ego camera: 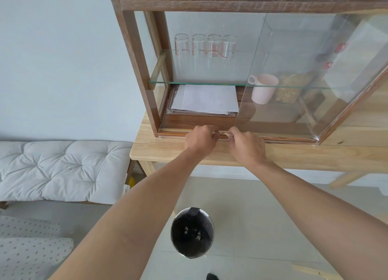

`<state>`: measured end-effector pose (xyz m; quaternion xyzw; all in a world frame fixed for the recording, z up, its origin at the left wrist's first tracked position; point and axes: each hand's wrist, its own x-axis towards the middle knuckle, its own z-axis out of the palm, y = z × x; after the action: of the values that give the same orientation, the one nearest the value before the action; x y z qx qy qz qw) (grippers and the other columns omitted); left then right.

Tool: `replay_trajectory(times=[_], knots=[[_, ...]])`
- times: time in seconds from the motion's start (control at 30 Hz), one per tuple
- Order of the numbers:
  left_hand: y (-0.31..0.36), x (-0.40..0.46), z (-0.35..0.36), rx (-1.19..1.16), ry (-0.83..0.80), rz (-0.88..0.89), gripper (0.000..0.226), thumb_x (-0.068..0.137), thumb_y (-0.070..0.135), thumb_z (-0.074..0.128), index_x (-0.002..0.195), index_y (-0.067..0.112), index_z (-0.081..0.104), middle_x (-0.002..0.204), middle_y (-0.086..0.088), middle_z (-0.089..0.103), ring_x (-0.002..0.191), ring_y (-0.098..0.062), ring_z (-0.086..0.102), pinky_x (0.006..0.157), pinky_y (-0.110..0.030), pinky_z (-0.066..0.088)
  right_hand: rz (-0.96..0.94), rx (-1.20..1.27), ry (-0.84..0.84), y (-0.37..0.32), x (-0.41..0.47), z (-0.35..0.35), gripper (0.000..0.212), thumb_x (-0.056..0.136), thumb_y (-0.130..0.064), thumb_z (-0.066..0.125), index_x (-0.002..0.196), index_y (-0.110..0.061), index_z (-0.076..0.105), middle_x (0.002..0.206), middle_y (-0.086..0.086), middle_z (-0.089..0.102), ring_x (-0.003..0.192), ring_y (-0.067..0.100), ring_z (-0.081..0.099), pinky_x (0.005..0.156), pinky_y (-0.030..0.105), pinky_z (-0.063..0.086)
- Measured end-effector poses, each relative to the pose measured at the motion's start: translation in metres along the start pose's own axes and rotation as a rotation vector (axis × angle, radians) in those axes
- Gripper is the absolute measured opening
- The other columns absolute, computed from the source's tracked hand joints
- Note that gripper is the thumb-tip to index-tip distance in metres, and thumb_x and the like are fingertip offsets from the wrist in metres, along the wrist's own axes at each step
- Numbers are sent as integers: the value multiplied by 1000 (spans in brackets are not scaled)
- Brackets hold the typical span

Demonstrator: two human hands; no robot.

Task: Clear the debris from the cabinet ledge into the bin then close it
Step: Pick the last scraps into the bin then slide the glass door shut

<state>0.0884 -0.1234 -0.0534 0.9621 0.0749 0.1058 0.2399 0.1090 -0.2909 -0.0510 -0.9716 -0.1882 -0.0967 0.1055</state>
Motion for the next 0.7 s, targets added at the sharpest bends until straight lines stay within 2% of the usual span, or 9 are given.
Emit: replay_trajectory(times=[0.1, 0.2, 0.37, 0.57, 0.63, 0.7], knots=[[-2, -10, -3, -22, 17, 19, 20, 101, 38, 60, 111, 31, 76, 92, 1, 78, 90, -31, 70, 66, -36, 49, -14, 40, 1, -3, -11, -3, 18, 106, -25, 54, 116, -20, 69, 85, 11, 80, 81, 43, 75, 62, 40, 44], [-9, -29, -9, -22, 12, -2, 24, 102, 41, 57, 114, 32, 76, 92, 1, 77, 91, -30, 70, 71, -37, 52, 9, 84, -49, -6, -28, -4, 21, 109, -29, 51, 121, -23, 67, 89, 7, 81, 87, 40, 75, 70, 41, 55], [-27, -67, -24, 19, -21, -34, 25, 103, 42, 55, 117, 34, 75, 93, 2, 77, 92, -28, 68, 74, -37, 53, -17, 120, -111, -19, -65, -2, 27, 110, -34, 49, 129, -23, 65, 94, 6, 82, 90, 40, 73, 71, 40, 49], [-55, -121, -30, 31, -72, -85, 25, 101, 42, 56, 116, 35, 75, 99, 2, 75, 93, -27, 68, 72, -36, 53, 13, 192, -174, -38, -113, 8, 25, 109, -42, 51, 117, -27, 69, 83, -3, 79, 85, 31, 73, 67, 35, 43], [-65, -138, -27, 28, -102, -105, 25, 101, 43, 57, 116, 34, 75, 102, 2, 74, 94, -27, 67, 76, -39, 56, 24, 202, -219, -43, -128, 18, 24, 108, -45, 51, 114, -29, 69, 82, -5, 78, 83, 29, 73, 68, 35, 45], [-74, -155, -21, 36, -119, -114, 24, 102, 43, 57, 116, 34, 75, 98, 3, 74, 91, -25, 68, 73, -36, 53, 38, 216, -258, -46, -141, 28, 24, 107, -46, 52, 112, -29, 69, 83, -5, 78, 82, 28, 73, 69, 34, 46]])
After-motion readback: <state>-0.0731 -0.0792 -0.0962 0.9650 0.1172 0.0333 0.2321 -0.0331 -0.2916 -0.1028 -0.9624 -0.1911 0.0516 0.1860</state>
